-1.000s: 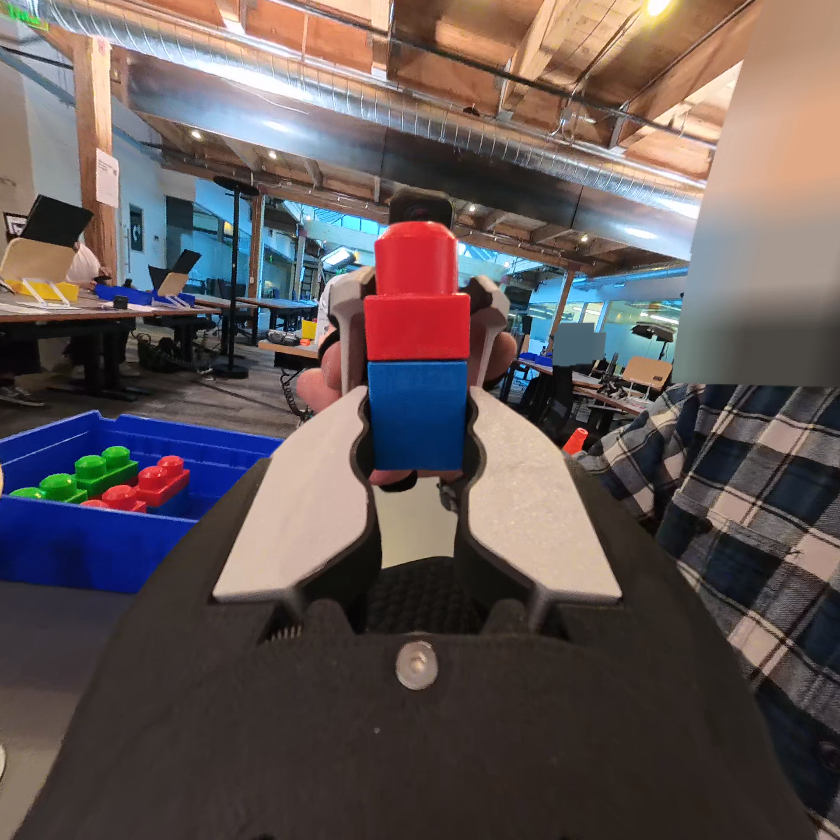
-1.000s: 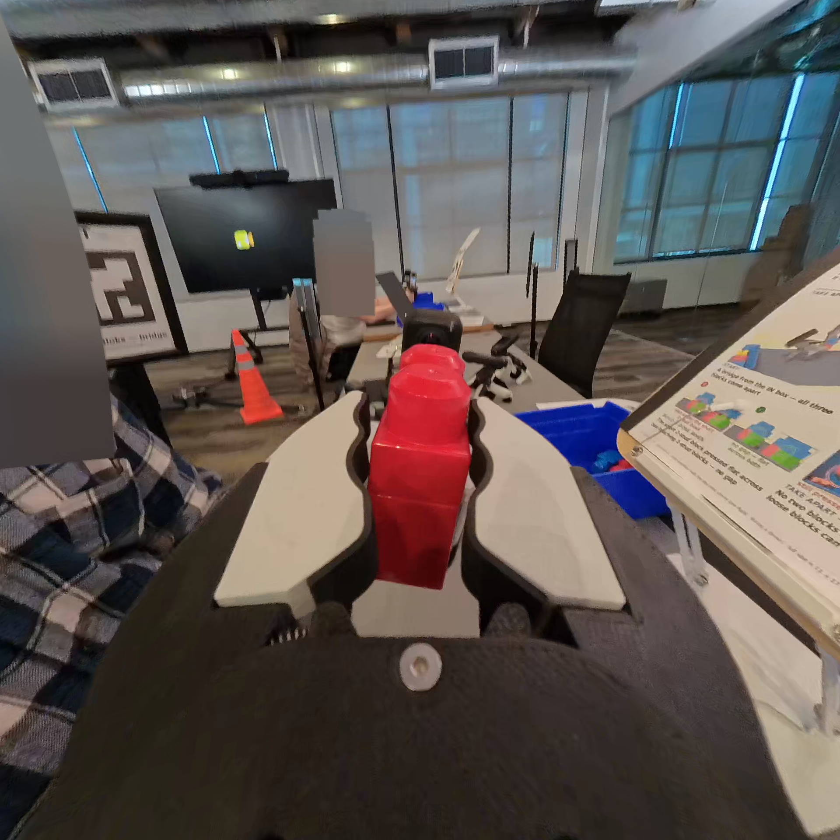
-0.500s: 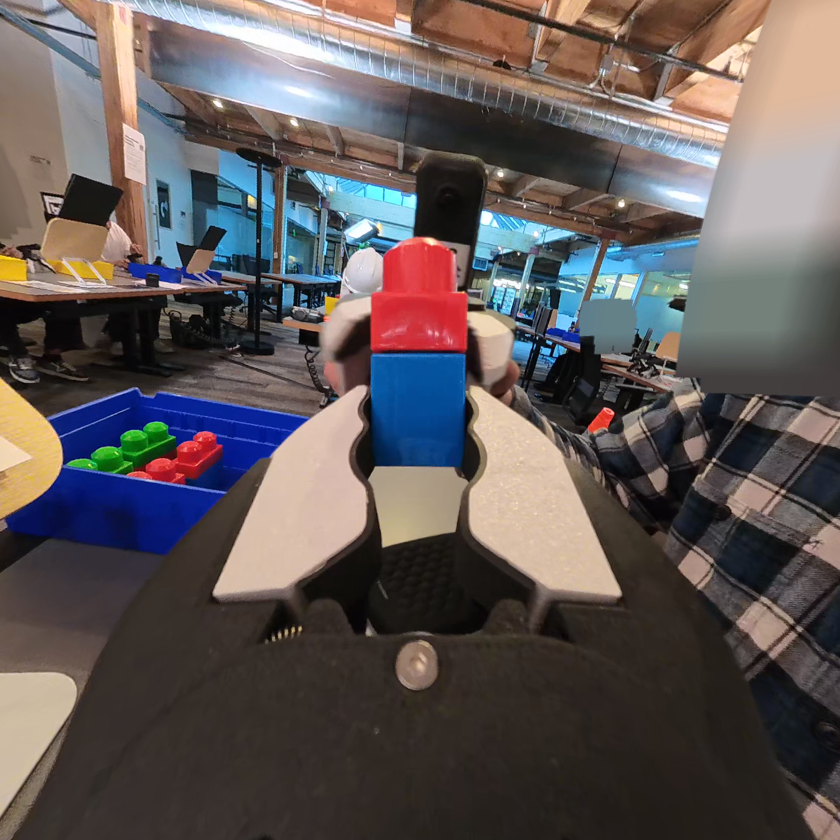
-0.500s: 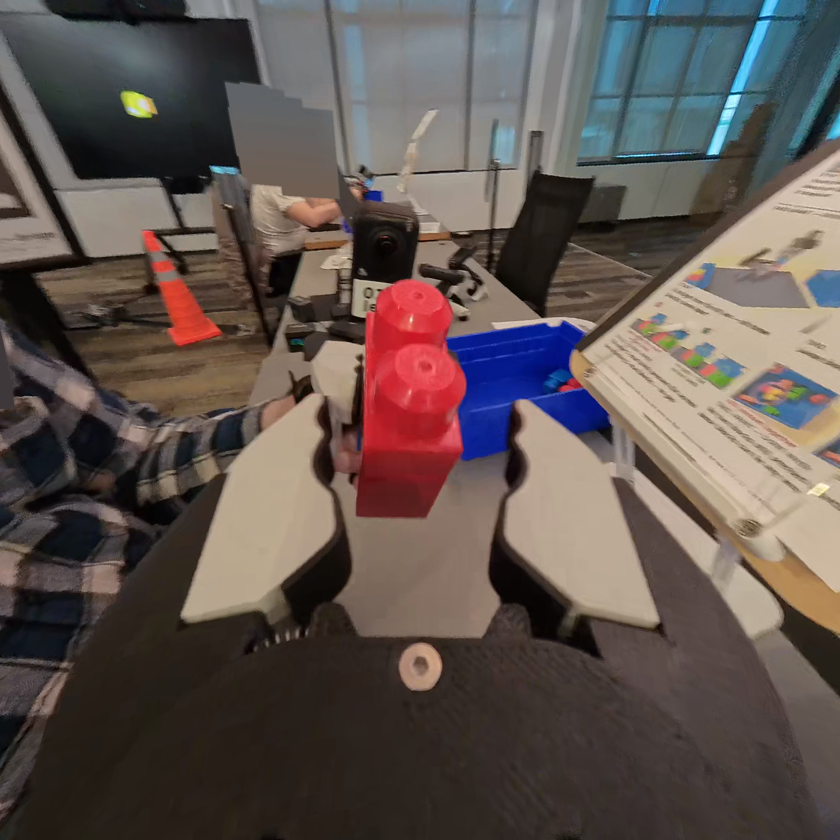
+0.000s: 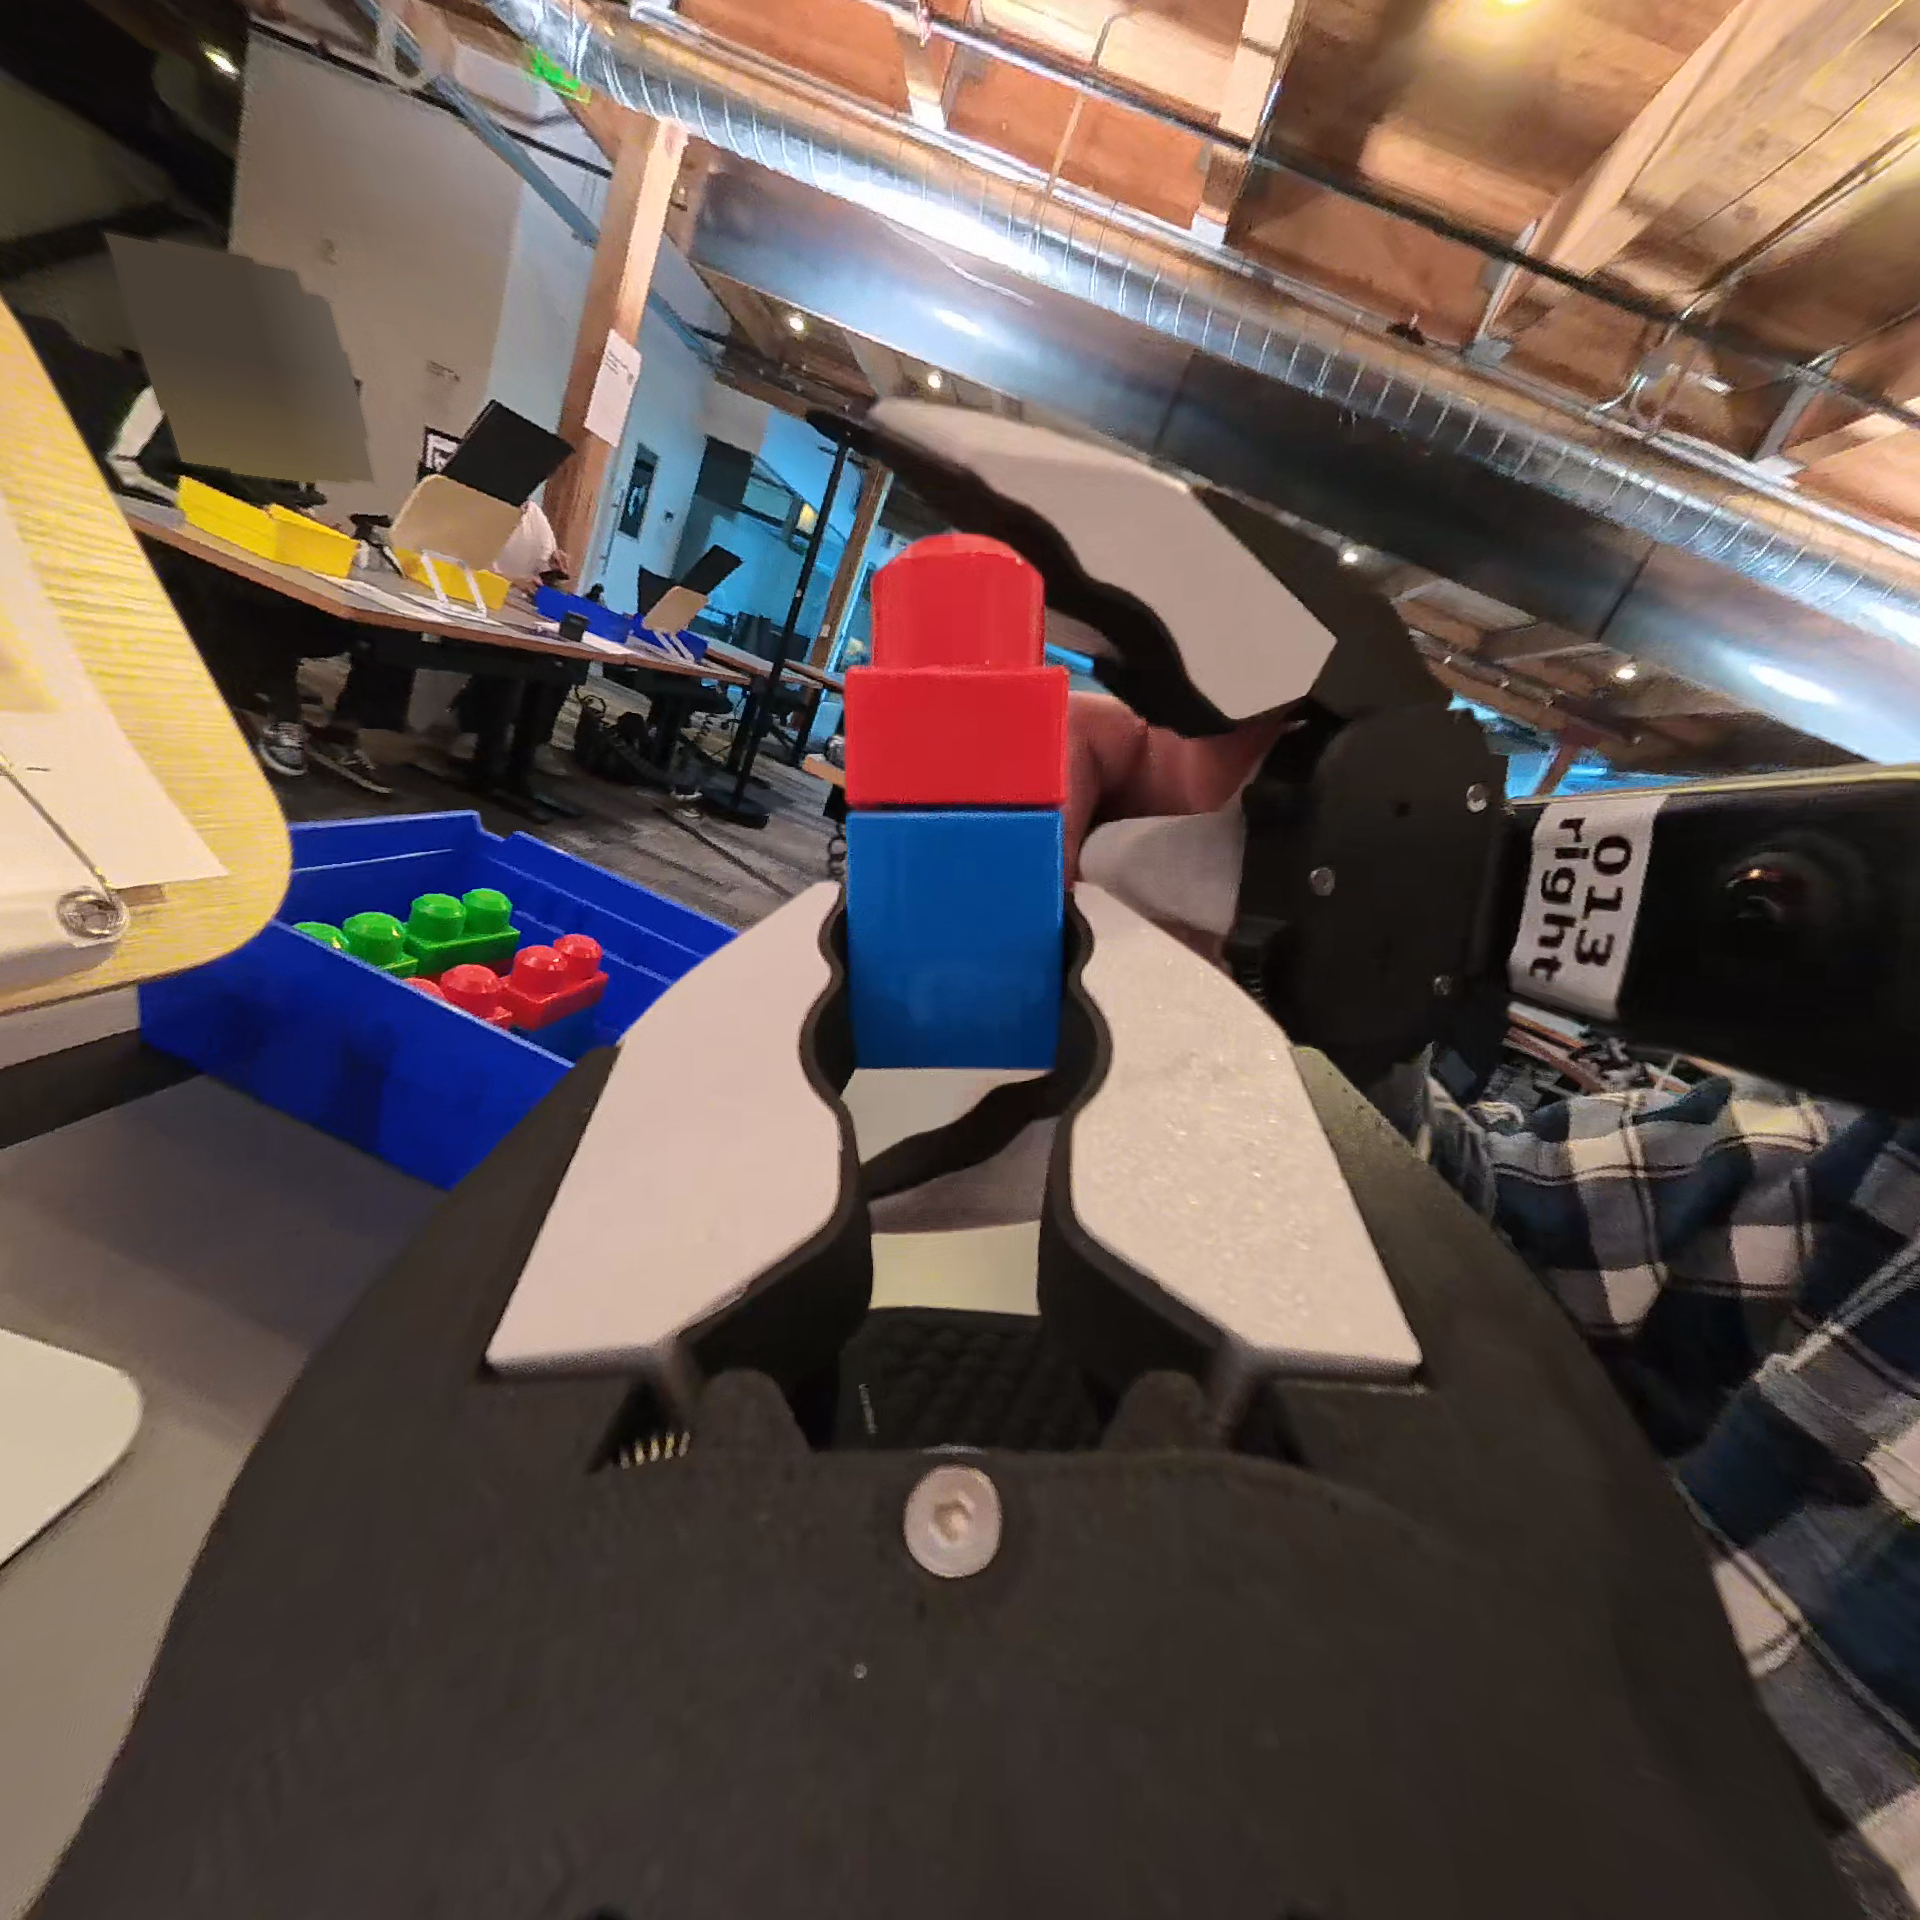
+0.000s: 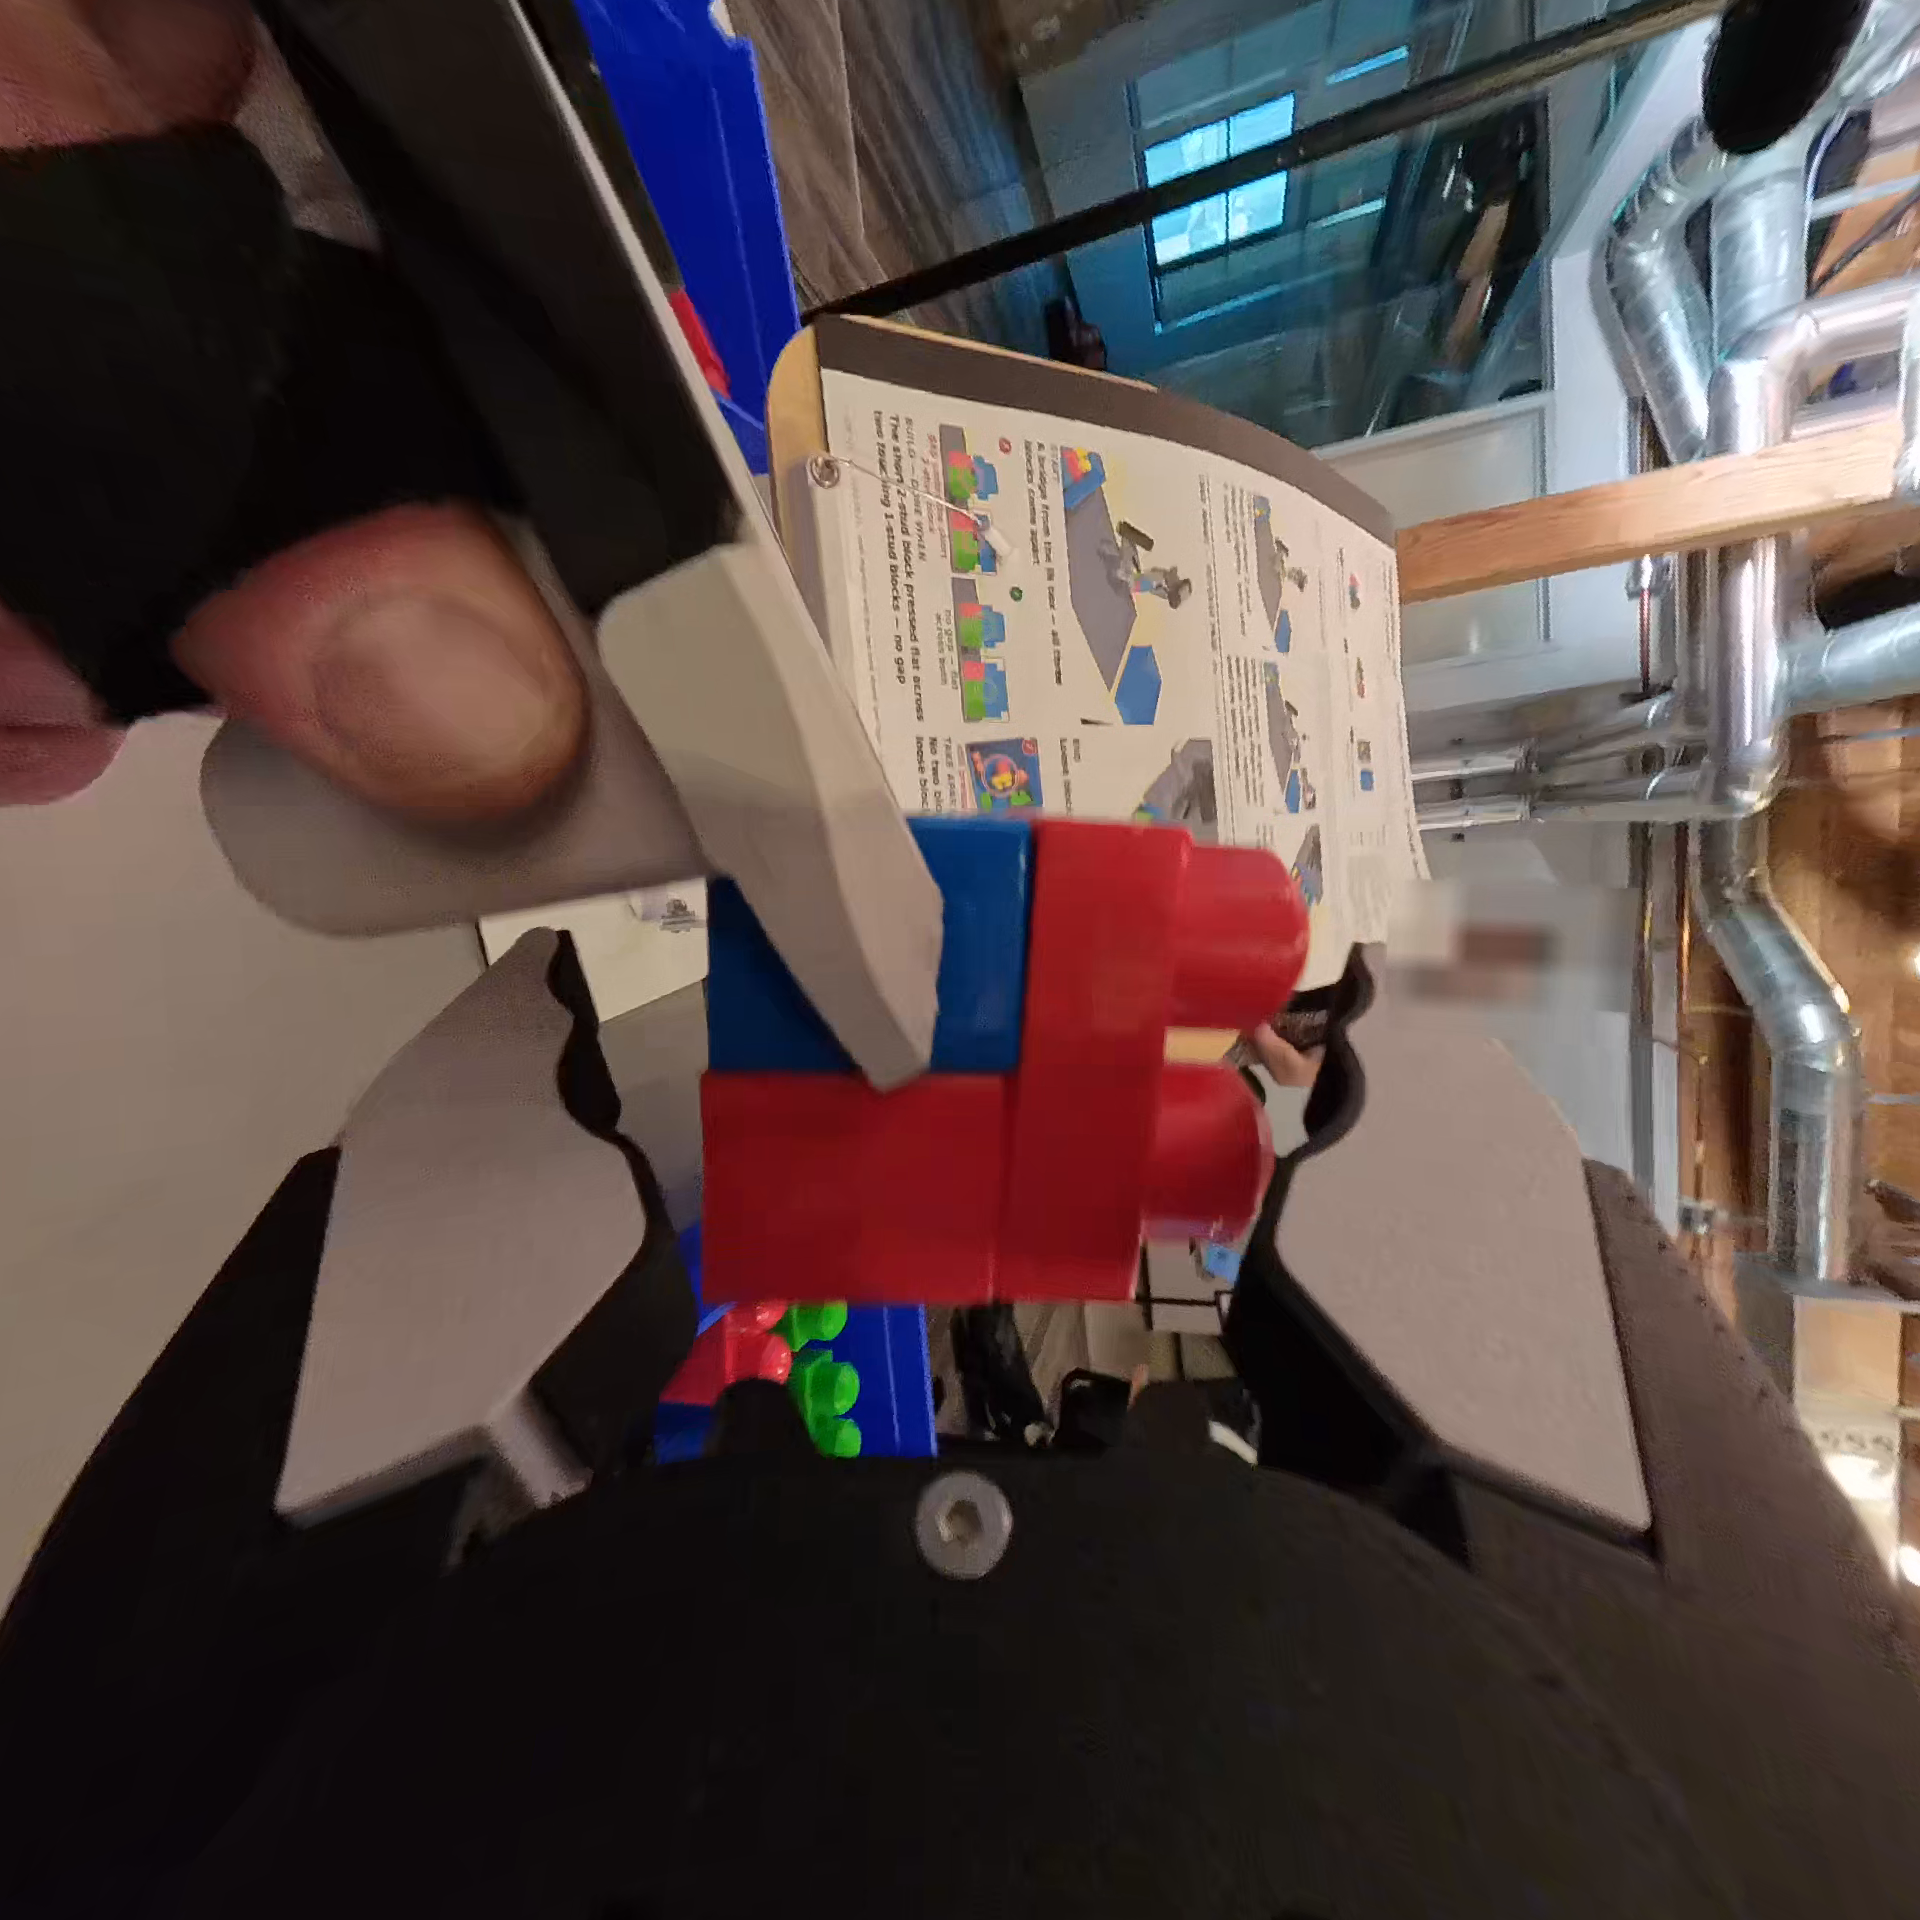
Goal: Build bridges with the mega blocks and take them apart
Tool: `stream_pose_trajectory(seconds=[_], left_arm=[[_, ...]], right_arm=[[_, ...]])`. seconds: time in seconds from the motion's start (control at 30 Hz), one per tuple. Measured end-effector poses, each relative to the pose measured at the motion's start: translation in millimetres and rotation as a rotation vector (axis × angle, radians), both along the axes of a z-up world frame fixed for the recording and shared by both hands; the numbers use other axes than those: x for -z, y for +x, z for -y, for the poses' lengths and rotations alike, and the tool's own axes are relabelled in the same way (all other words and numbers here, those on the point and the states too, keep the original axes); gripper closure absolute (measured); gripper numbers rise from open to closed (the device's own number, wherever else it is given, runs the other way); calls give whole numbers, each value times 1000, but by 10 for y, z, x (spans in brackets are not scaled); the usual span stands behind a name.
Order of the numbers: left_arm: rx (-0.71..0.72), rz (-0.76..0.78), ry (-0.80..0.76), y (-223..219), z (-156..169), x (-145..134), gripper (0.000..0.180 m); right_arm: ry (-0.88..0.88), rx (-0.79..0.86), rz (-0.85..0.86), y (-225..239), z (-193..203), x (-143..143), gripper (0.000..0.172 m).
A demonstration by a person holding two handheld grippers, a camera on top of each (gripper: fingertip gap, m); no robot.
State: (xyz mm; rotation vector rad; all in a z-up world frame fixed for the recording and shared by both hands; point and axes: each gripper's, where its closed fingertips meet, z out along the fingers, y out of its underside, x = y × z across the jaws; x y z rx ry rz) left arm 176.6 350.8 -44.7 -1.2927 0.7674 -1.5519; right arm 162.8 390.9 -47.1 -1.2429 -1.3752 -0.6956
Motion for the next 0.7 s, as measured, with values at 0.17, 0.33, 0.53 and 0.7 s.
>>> stream_pose_trajectory(seconds=[0.17,0.33,0.53,0.7], left_arm=[[8,2,-5,78,42,20,145],[12,17,-21,99,13,45,145],[16,34,-41,96,6,35,146],[11,70,-76,98,-27,6,146]], right_arm=[[51,-5,43,-32,-4,-52,66],[26,13,91,-4,-28,-16,70],[27,9,107,-6,-29,-14,71],[-8,2,81,-2,-48,-35,70]])
